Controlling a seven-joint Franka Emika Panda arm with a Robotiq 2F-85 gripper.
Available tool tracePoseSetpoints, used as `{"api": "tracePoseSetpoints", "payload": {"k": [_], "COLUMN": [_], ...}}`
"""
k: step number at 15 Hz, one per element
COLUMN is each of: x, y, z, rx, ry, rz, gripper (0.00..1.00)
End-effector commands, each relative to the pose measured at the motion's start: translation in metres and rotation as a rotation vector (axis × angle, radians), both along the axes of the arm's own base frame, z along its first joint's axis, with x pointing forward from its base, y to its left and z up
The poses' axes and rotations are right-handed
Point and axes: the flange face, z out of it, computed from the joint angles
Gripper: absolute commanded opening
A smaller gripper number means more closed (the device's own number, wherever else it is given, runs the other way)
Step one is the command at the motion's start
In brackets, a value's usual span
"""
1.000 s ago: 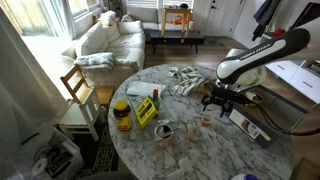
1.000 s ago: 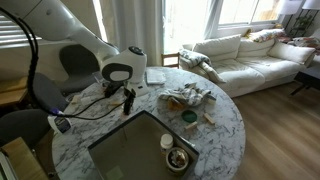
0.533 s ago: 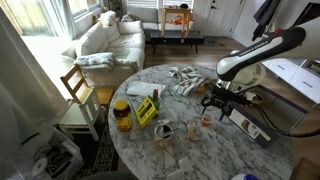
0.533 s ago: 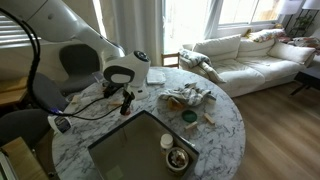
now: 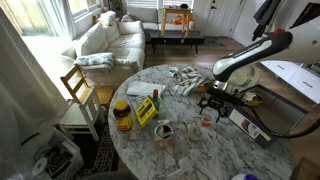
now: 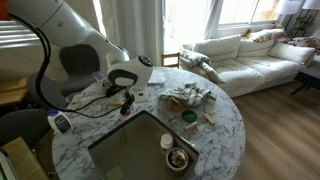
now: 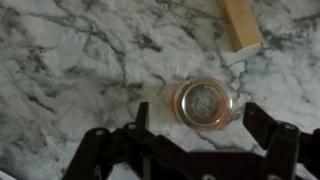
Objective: Put the transparent container with the red lid upright
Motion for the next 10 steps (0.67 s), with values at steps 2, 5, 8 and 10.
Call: {"api": "tracePoseSetpoints", "payload": {"k": [2,5,8,10], "x": [0.006,0.005,0.006,0.008], "y": [-0.009,-0.015,-0.018,-0.016], "z": [-0.009,-0.010,-0.011,-0.007], "rx": [0.119,0.151,0.155,0.086], "ry": [0.041,0.067,0.090,0.143], "rz": [-0.068,-0.090,-0.094,-0.108], "gripper": [0.87,0.61,0.38,0.24]}}
